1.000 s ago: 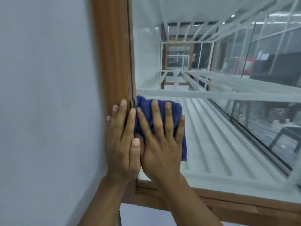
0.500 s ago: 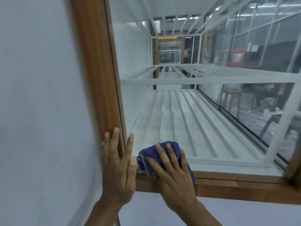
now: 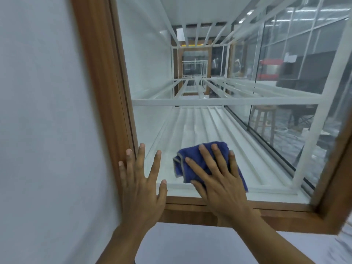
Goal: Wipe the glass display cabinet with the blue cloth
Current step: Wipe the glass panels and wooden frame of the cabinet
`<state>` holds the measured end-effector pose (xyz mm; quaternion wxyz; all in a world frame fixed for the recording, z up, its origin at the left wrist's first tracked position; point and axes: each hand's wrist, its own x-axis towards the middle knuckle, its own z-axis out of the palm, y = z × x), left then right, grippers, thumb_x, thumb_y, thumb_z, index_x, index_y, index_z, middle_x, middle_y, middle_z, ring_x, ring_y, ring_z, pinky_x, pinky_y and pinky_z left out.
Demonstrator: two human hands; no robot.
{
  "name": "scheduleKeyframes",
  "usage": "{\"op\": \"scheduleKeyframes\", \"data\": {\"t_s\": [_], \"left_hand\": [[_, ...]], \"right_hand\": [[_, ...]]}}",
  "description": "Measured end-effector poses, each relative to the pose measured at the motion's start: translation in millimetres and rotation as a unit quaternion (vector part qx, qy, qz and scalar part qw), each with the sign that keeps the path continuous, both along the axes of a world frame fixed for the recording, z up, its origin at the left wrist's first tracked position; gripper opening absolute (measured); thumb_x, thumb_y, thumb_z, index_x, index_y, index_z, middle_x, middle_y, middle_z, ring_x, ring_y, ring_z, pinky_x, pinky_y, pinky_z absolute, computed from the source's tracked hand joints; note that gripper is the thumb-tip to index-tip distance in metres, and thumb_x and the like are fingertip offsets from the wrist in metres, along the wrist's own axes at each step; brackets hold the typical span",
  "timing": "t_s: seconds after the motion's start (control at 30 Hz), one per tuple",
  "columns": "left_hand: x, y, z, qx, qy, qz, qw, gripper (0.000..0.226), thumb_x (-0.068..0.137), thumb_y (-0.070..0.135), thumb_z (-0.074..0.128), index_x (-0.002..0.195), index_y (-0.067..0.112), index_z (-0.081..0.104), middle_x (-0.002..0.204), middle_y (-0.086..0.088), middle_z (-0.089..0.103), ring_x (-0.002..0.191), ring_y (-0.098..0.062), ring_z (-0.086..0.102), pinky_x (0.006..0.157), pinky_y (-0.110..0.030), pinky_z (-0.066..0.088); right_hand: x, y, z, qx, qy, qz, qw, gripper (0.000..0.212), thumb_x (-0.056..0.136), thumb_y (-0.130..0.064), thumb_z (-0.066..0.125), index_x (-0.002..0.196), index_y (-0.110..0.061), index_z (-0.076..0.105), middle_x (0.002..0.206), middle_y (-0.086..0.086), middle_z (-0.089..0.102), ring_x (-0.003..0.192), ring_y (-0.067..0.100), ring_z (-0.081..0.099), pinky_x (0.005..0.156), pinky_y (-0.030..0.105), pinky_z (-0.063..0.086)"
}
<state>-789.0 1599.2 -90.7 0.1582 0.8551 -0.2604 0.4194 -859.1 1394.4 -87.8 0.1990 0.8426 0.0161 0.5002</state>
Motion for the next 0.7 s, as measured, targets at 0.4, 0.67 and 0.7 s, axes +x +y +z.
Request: {"op": "scheduleKeyframes", "data": {"t_s": [0.4, 0.67, 0.7], "left_hand": [[2.2, 21.4, -41.7, 0.052, 0.014, -0.004, 0.999, 0.085, 0.087, 0.036, 0.057, 0.158, 0.017, 0.015, 0.167, -0.013, 0.004, 0.154, -0.031, -0.01, 0.124, -0.048, -0.005], [-16.1, 14.3, -22.8, 0.001, 0.026, 0.001, 1.0, 0.071, 0.08, 0.028, 0.068, 0.147, 0.018, 0.045, 0.147, -0.012, 0.036, 0.135, -0.04, 0.033, 0.101, -0.051, 0.028], [-18.8, 10.8, -12.3, -0.013, 0.035, 0.002, 0.999, 0.07, 0.079, 0.027, 0.072, 0.144, 0.02, 0.048, 0.142, -0.011, 0.039, 0.129, -0.037, 0.038, 0.096, -0.051, 0.032]], "right_hand": [[30.9, 48.4, -62.4, 0.018, 0.026, 0.013, 0.999, 0.057, 0.105, -0.038, 0.028, 0.158, -0.023, 0.012, 0.167, 0.006, -0.009, 0.154, 0.028, -0.011, 0.124, 0.05, -0.01], [0.5, 42.6, -35.6, 0.063, 0.028, 0.09, 0.994, 0.046, 0.08, -0.014, 0.064, 0.123, -0.02, 0.05, 0.129, 0.002, 0.043, 0.138, 0.027, 0.034, 0.12, 0.048, 0.017], [-2.3, 44.2, -23.2, 0.077, 0.018, 0.097, 0.992, 0.045, 0.078, -0.013, 0.071, 0.119, -0.02, 0.052, 0.124, 0.002, 0.047, 0.13, 0.026, 0.041, 0.115, 0.047, 0.025]]}}
